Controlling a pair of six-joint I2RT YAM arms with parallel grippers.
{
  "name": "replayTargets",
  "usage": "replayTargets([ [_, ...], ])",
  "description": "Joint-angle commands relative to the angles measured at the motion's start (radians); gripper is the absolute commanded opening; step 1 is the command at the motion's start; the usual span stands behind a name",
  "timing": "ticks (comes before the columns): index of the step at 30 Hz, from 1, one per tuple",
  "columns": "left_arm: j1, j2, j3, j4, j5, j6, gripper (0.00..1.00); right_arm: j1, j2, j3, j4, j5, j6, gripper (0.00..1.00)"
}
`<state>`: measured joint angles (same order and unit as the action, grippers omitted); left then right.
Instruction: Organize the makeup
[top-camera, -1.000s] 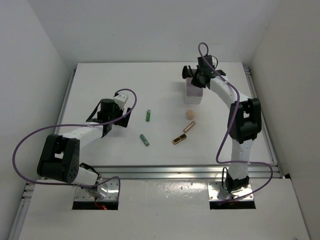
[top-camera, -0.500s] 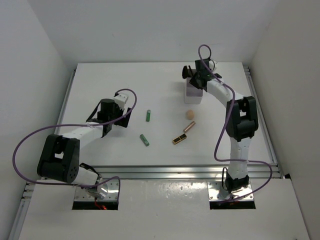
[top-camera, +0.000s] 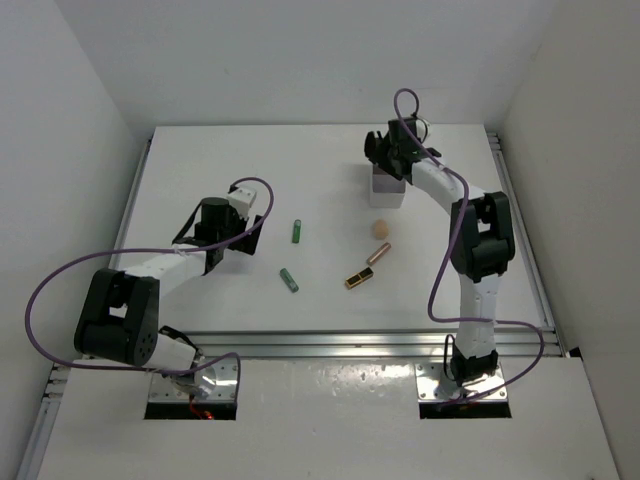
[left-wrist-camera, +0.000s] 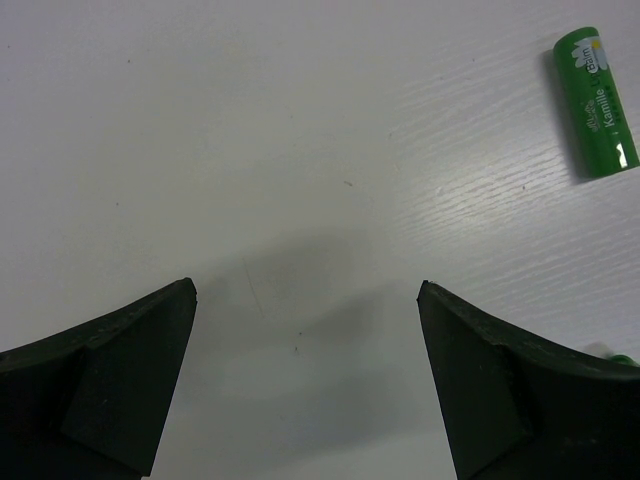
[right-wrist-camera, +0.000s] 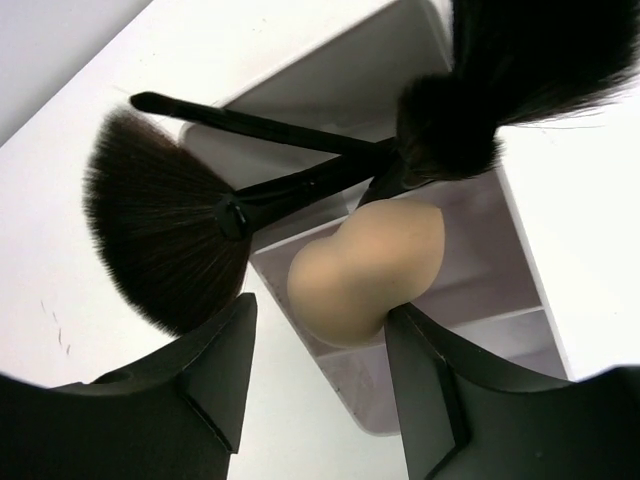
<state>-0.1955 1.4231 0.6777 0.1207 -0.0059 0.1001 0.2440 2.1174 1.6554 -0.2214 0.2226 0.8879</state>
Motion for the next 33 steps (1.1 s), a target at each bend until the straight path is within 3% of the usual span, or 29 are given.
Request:
replayTargets([
  [1,0.008,-0.039,0.000,0.030,0.014,-0.008,0.99,0.017,-0.069,0.004,0.057,0.007,-0.041,0.55],
  [5,0.008,-0.049,-0.010,0.039,0.023,-0.008,0.99,0.015,-0.112,-0.061,0.062,0.024,-0.001,0.56],
  [10,0.008,-0.058,-0.020,0.039,0.023,-0.008,0.99,0.009,-0.108,-0.072,0.030,0.002,0.052,0.68],
  [12,0.008,-0.058,-0.029,0.039,0.023,-0.008,0.99,0.011,-0.108,-0.072,0.033,-0.006,0.059,0.68],
  [17,0.008,-0.067,-0.029,0.039,0.032,-0.008,0.99,0.021,-0.143,-0.089,0.108,-0.074,-0.026,0.65],
  [19,0.008,-0.076,-0.029,0.039,0.032,-0.008,0.99,0.034,-0.181,-0.098,0.131,-0.121,-0.165,0.63],
  [20,0.008,-0.076,-0.029,0.039,0.032,-0.008,0.99,0.038,-0.189,-0.091,0.108,-0.141,-0.202,0.63],
  [21,0.008,-0.076,-0.029,0.048,0.032,-0.008,0.99,0.041,-0.204,-0.082,0.040,-0.150,-0.313,0.59],
  [24,0.008,-0.085,-0.038,0.057,0.032,0.001,0.99,0.040,-0.208,-0.049,-0.160,-0.151,-0.430,0.46],
  [26,0.008,-0.095,-0.047,0.057,0.041,0.001,0.99,0.038,-0.185,-0.025,-0.350,-0.154,-0.532,0.46],
  [28,0.008,-0.104,-0.047,0.047,0.041,0.010,0.99,0.040,-0.130,0.016,-0.528,-0.154,-0.591,0.53],
  [30,0.008,-0.104,-0.047,0.022,0.050,0.010,0.99,0.040,-0.100,0.062,-0.606,-0.163,-0.610,0.60],
  [33,0.008,-0.104,-0.026,-0.009,0.073,0.020,0.99,0.040,-0.045,0.052,-0.624,-0.181,-0.636,0.61],
])
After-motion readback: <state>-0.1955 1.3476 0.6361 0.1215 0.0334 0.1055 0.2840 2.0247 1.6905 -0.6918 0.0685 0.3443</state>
